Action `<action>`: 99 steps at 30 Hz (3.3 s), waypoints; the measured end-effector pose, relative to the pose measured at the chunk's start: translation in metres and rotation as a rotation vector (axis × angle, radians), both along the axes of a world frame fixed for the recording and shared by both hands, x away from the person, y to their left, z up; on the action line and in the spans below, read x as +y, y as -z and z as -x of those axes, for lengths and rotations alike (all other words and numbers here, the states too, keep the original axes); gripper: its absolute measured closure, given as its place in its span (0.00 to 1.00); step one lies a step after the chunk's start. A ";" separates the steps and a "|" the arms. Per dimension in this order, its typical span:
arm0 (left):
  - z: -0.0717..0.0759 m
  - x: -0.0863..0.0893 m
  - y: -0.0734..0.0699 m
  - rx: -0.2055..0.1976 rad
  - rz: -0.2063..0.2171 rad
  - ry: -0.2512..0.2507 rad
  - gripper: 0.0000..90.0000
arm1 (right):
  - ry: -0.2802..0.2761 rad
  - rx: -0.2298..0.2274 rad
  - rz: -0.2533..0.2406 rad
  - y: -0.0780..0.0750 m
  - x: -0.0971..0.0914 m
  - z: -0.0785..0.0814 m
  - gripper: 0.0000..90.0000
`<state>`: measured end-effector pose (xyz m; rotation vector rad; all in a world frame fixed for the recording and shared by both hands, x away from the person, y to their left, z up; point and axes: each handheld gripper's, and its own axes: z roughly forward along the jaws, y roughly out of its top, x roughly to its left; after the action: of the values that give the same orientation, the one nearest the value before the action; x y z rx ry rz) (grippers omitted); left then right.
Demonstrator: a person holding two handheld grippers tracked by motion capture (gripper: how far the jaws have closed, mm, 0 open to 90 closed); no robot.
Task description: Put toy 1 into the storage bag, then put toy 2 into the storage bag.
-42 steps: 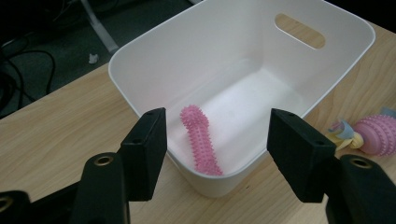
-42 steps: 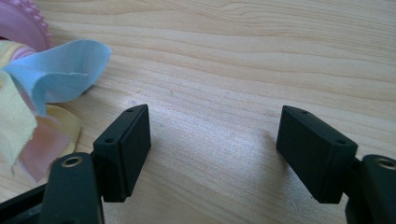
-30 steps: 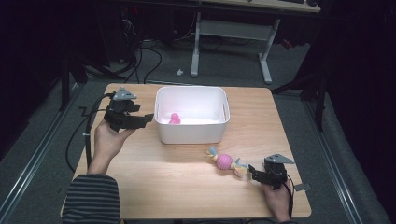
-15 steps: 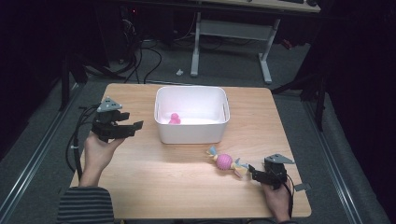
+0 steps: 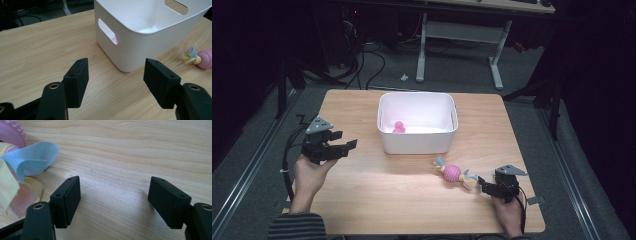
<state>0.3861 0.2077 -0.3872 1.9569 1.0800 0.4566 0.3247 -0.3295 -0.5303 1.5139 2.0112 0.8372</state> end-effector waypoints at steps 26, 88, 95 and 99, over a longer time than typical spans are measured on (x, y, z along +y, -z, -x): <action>0.016 0.005 0.058 0.067 0.060 -0.037 0.41 | 0.001 0.000 0.000 0.000 0.000 0.000 0.29; 0.015 -0.057 0.149 0.055 -0.110 -0.071 0.32 | -0.022 0.008 0.002 0.000 0.001 -0.004 0.27; 0.015 -0.057 0.149 0.055 -0.111 -0.072 0.31 | -0.065 0.018 -0.012 -0.005 0.003 0.000 0.32; 0.015 -0.057 0.149 0.056 -0.111 -0.073 0.31 | -0.081 -0.002 -0.049 -0.009 0.000 0.006 0.34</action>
<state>0.3710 0.1506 -0.5359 2.0425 1.1872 0.5142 0.3192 -0.3294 -0.5209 1.4650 2.0768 0.9263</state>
